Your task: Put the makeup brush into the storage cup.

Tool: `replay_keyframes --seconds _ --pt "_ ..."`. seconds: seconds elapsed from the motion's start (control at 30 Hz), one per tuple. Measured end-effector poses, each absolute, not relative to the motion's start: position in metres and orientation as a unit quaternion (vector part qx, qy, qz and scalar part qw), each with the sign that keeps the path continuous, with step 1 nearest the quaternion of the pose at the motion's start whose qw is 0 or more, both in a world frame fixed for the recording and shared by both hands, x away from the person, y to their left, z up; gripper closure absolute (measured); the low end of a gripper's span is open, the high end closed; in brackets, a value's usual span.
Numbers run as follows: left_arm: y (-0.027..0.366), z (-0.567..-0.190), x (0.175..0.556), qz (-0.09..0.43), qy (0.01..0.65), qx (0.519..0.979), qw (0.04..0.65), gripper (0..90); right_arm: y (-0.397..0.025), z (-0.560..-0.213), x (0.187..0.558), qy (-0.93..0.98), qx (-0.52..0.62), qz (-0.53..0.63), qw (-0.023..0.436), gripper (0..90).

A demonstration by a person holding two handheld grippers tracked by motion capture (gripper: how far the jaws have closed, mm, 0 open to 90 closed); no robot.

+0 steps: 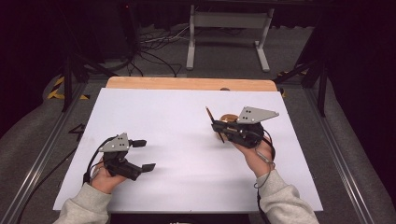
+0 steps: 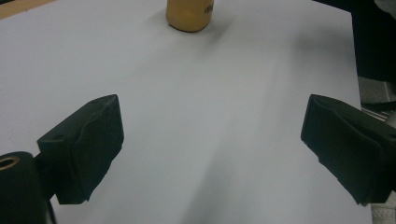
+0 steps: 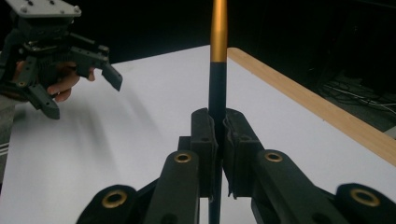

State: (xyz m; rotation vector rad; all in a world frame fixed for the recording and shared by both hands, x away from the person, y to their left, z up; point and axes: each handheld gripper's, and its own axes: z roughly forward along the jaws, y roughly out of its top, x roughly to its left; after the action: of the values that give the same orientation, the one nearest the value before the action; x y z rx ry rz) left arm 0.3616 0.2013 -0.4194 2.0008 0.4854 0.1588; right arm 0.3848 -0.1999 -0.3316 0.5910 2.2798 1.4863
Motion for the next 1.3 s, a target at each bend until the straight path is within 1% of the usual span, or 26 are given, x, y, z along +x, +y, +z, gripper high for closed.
replay_keyframes --seconds 0.07,0.13,0.33,0.93,1.3 --pt "0.203 -0.419 0.361 0.070 0.203 0.831 0.513 5.9 -0.201 -0.332 0.386 0.803 0.210 0.529 0.178 83.7" --pt "0.205 -0.420 0.360 0.087 0.199 0.829 0.516 4.3 -0.203 -0.333 0.390 0.793 0.212 0.542 0.180 83.6" --pt "0.210 -0.421 0.359 0.096 0.201 0.819 0.528 3.5 -0.205 -0.334 0.399 0.777 0.231 0.550 0.203 83.7" --pt "0.215 -0.427 0.361 0.103 0.213 0.814 0.530 3.2 -0.210 -0.344 0.432 0.740 0.296 0.545 0.260 83.6" --pt "0.220 -0.428 0.361 0.105 0.211 0.810 0.537 3.3 -0.216 -0.348 0.441 0.715 0.336 0.538 0.292 83.7"
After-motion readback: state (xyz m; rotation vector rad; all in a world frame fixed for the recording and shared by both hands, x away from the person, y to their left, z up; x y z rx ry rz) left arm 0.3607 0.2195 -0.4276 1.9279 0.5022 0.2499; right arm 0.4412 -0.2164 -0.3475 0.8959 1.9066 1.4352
